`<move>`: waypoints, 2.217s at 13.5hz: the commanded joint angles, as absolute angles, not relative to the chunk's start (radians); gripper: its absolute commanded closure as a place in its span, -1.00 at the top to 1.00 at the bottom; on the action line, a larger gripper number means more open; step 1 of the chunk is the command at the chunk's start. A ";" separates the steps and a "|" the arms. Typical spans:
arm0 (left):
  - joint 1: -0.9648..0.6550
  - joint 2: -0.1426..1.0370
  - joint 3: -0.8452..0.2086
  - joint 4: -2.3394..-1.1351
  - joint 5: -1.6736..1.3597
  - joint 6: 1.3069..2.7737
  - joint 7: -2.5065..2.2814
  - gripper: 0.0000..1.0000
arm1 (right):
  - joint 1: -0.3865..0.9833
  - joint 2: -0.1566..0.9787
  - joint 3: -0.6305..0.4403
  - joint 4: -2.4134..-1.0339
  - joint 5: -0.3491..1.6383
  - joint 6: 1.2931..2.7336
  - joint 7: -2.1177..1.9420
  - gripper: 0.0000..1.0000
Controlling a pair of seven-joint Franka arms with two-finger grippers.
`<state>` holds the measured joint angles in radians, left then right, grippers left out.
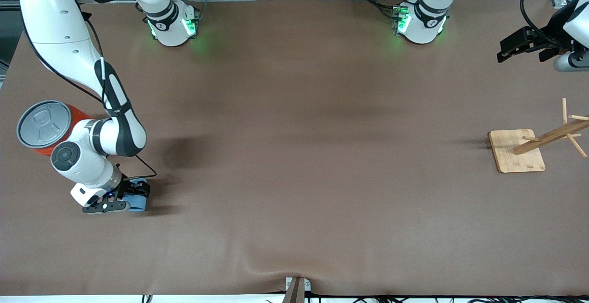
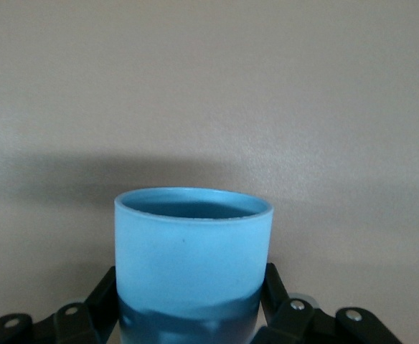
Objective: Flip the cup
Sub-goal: 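Lift the blue cup with the right gripper toward the table middle, then lay the cup down with the right gripper while the left gripper approaches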
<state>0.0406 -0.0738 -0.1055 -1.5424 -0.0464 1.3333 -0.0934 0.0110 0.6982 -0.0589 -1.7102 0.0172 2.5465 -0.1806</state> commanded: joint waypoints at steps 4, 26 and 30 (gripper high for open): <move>0.043 -0.072 -0.123 -1.532 -0.058 1.321 -0.094 1.00 | 0.058 0.620 -0.023 -1.690 0.011 2.467 -0.328 -0.51; 0.055 0.048 -0.158 -1.606 -0.251 1.336 -0.087 1.00 | 0.756 0.529 -0.005 -1.591 -0.027 2.315 -0.680 -0.49; 0.054 0.048 -0.158 -1.603 -0.275 1.348 -0.087 1.00 | 0.825 0.673 -0.005 -1.493 -0.043 2.325 -0.787 -0.48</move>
<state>0.0468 0.0492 -0.1550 -1.6118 -0.2518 1.3425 -0.0934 0.7935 0.5759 0.0066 -1.5959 -0.0145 2.3232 -0.7528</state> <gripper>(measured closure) 0.000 0.194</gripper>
